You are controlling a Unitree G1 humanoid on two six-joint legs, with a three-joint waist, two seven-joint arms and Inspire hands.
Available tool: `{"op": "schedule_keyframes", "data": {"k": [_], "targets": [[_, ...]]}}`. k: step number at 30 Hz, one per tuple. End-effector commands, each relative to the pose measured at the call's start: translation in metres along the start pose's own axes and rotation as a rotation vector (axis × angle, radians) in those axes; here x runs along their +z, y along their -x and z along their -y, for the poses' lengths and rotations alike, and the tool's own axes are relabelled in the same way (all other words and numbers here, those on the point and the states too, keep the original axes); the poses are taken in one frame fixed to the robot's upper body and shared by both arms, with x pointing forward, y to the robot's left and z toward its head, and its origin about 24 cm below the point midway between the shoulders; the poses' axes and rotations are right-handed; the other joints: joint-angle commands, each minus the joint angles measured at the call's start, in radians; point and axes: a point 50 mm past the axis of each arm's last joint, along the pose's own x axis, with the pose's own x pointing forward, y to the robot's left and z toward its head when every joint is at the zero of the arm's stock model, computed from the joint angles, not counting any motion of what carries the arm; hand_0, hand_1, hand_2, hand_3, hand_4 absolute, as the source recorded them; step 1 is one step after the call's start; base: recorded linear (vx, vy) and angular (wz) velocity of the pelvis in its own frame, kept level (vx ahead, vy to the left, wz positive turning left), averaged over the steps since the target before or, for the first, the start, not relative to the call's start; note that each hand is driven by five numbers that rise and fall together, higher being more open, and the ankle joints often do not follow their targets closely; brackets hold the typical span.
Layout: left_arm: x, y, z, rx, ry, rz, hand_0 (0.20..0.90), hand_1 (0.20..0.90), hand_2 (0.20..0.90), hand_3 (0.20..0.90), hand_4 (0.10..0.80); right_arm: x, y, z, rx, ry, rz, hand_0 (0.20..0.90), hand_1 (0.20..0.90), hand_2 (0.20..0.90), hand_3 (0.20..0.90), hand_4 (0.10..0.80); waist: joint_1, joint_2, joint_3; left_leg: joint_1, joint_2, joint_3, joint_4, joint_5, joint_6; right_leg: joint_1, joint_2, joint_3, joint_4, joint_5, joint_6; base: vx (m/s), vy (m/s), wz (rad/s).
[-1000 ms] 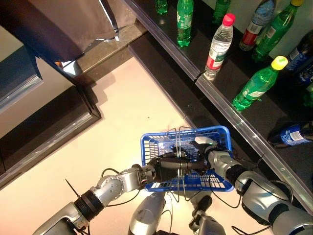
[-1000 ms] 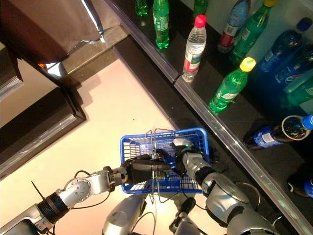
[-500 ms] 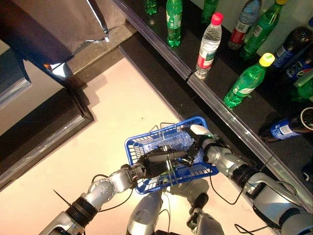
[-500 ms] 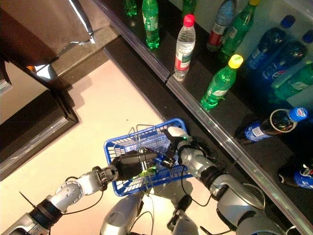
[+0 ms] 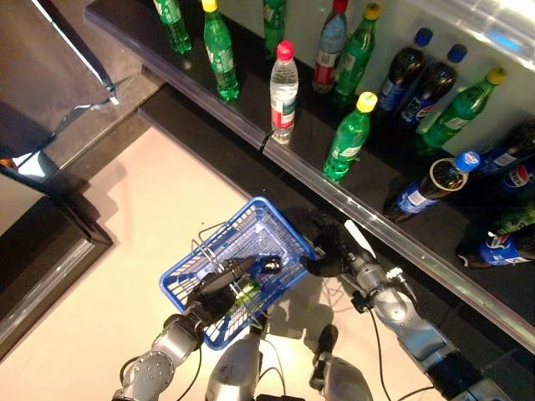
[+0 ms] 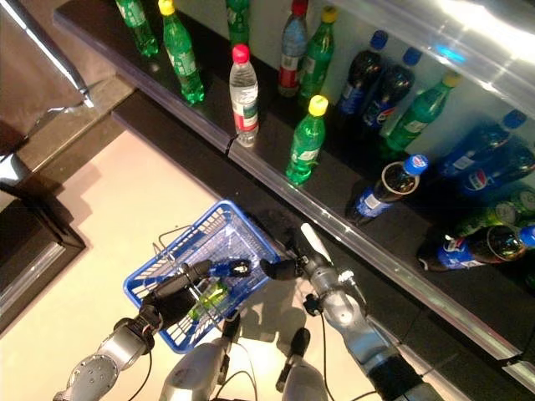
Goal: Pick up the drink and place into the basket.
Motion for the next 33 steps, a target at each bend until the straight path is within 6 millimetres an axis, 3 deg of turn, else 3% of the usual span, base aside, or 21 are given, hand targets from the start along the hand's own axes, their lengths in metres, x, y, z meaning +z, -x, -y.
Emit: {"op": "schedule_keyframes", "data": {"k": [1, 6, 7, 10, 13, 17, 21, 24, 26, 27, 28, 30, 33], "targets": [[0.039, 0.018, 0.051, -0.332, -0.003, 0.275, 0.300, 0.300, 0.300, 0.200, 0.100, 0.032, 0.006, -0.012, 0.106, -0.186, 0.253, 0.900, 0.900, 0.900, 0.900, 0.800, -0.028, 0.003, -0.224, -0.007, -0.017, 0.011, 0.057, -0.123, 0.010, -0.013, -0.092, 0.083, -0.006, 0.067, 0.097, 0.027, 0.030, -0.31], [0.042, 0.018, 0.022, -0.161, -0.006, 0.353, 0.300, 0.300, 0.300, 0.200, 0.100, 0.023, 0.017, -0.020, 0.124, -0.275, 0.218, 0.900, 0.900, 0.900, 0.900, 0.800, -0.055, 0.000, -0.249, 0.019, -0.001, 0.051, 0.028, -0.115, 0.014, -0.033, -0.054, 0.083, 0.060, 0.031, 0.098, -0.044, 0.036, -0.22], [0.042, 0.016, 0.011, -0.107, 0.001, 0.363, 0.300, 0.300, 0.300, 0.200, 0.100, 0.017, 0.021, -0.019, 0.109, -0.283, 0.192, 0.900, 0.900, 0.900, 0.900, 0.800, -0.061, -0.004, -0.263, 0.013, 0.000, 0.061, 0.016, -0.102, 0.022, -0.026, -0.010, 0.076, 0.112, -0.022, 0.081, -0.093, 0.010, -0.09], [0.040, 0.014, 0.002, -0.071, 0.008, 0.358, 0.300, 0.300, 0.300, 0.200, 0.100, 0.011, 0.026, -0.013, 0.096, -0.311, 0.169, 0.900, 0.900, 0.900, 0.900, 0.800, -0.062, -0.018, -0.276, -0.006, -0.010, 0.055, 0.013, -0.086, 0.032, -0.008, 0.049, 0.079, 0.157, -0.069, 0.051, -0.189, -0.053, -0.15], [0.036, 0.010, -0.004, -0.051, 0.006, 0.337, 0.300, 0.300, 0.300, 0.200, 0.100, 0.005, 0.031, -0.009, 0.068, -0.312, 0.150, 0.900, 0.900, 0.900, 0.900, 0.800, -0.059, -0.035, -0.287, -0.030, -0.028, 0.008, 0.017, -0.063, 0.030, 0.018, 0.108, 0.114, 0.163, -0.099, 0.014, -0.183, -0.158, -0.04], [0.029, -0.002, -0.001, -0.045, 0.006, 0.292, 0.300, 0.300, 0.300, 0.200, 0.100, 0.004, 0.026, -0.003, 0.034, -0.323, 0.150, 0.900, 0.900, 0.900, 0.900, 0.800, -0.054, -0.049, -0.292, -0.084, -0.033, -0.040, 0.028, -0.022, -0.004, 0.075, 0.170, 0.152, 0.106, -0.147, -0.037, -0.218, -0.228, 0.23], [0.021, -0.006, -0.003, -0.028, 0.027, 0.280, 0.300, 0.300, 0.300, 0.200, 0.100, 0.008, 0.019, -0.003, 0.079, -0.308, 0.156, 0.900, 0.900, 0.900, 0.900, 0.800, -0.047, -0.034, -0.273, -0.137, 0.005, -0.008, 0.007, 0.055, -0.062, 0.096, 0.215, 0.139, 0.080, -0.152, -0.069, -0.228, -0.199, 0.28], [0.013, -0.005, -0.008, -0.004, 0.071, 0.267, 0.300, 0.300, 0.300, 0.200, 0.100, 0.011, 0.016, -0.005, 0.114, -0.296, 0.157, 0.900, 0.900, 0.900, 0.900, 0.800, -0.046, -0.021, -0.255, -0.185, 0.029, 0.030, 0.008, 0.100, -0.092, 0.105, 0.228, 0.137, 0.050, -0.129, -0.079, -0.242, -0.161, -0.06], [0.009, -0.007, -0.010, -0.004, 0.084, 0.245, 0.300, 0.300, 0.300, 0.200, 0.100, 0.010, 0.016, 0.000, 0.104, -0.290, 0.142, 0.900, 0.900, 0.900, 0.900, 0.800, -0.059, -0.016, -0.250, -0.214, 0.045, 0.103, 0.052, 0.097, -0.101, 0.101, 0.222, 0.111, 0.040, -0.116, -0.082, -0.265, -0.085, 0.01], [0.008, -0.008, -0.010, -0.010, 0.086, 0.237, 0.300, 0.300, 0.300, 0.200, 0.100, 0.009, 0.016, 0.003, 0.097, -0.281, 0.136, 0.900, 0.900, 0.900, 0.900, 0.800, -0.072, -0.018, -0.251, -0.218, 0.056, 0.145, 0.112, 0.070, -0.097, 0.090, 0.212, 0.093, 0.041, -0.113, -0.086, -0.313, -0.039, 0.28], [0.008, -0.008, -0.010, -0.016, 0.090, 0.238, 0.300, 0.300, 0.300, 0.200, 0.100, 0.008, 0.015, 0.005, 0.093, -0.273, 0.135, 0.900, 0.900, 0.900, 0.900, 0.800, -0.082, -0.024, -0.250, -0.213, 0.056, 0.151, 0.163, 0.035, -0.090, 0.081, 0.198, 0.084, 0.046, -0.114, -0.089, -0.309, -0.001, 0.57], [0.008, -0.007, -0.007, -0.017, 0.119, 0.271, 0.300, 0.300, 0.300, 0.200, 0.100, 0.010, 0.013, 0.002, 0.112, -0.269, 0.143, 0.900, 0.900, 0.900, 0.900, 0.800, -0.097, -0.051, -0.259, -0.188, 0.026, 0.104, 0.287, -0.067, -0.050, 0.055, 0.163, 0.104, 0.046, -0.093, -0.088, -0.352, 0.059, 0.39], [0.012, -0.007, -0.003, -0.015, 0.159, 0.301, 0.300, 0.300, 0.300, 0.200, 0.100, 0.008, 0.014, -0.003, 0.130, -0.257, 0.140, 0.900, 0.900, 0.900, 0.900, 0.800, -0.123, -0.077, -0.281, -0.145, 0.014, 0.073, 0.398, -0.105, -0.018, 0.018, 0.147, 0.132, 0.049, -0.071, -0.092, -0.243, 0.101, -0.34]]}}
